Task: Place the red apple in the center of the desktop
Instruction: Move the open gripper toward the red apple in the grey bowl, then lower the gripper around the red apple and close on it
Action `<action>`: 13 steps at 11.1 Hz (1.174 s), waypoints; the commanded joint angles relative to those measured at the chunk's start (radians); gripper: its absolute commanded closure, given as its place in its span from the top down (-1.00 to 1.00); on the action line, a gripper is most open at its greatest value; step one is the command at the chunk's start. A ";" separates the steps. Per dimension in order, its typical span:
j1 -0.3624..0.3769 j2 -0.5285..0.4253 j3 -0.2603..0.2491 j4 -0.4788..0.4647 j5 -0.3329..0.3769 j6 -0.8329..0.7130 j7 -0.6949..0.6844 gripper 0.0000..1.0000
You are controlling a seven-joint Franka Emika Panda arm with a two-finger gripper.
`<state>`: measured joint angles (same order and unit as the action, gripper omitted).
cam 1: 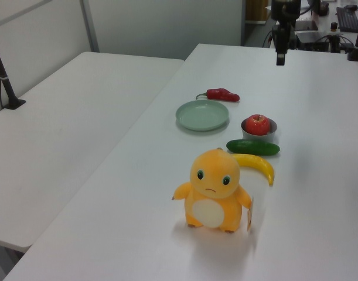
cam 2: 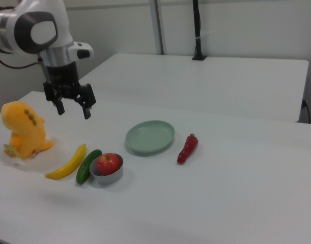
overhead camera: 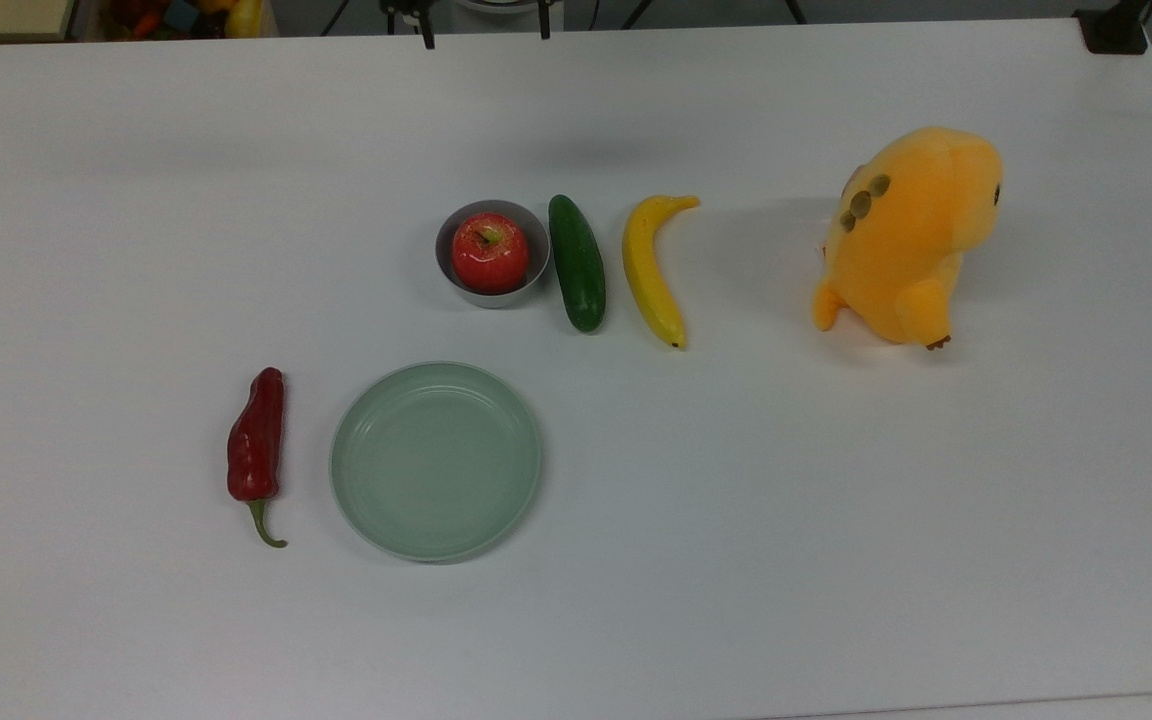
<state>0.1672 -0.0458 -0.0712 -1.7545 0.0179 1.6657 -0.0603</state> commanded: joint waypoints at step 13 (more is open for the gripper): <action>0.001 0.101 -0.004 -0.416 -0.038 0.688 -0.009 1.00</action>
<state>0.1682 0.0866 -0.0715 -2.0905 -0.0053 2.2457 -0.0626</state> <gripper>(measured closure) 0.000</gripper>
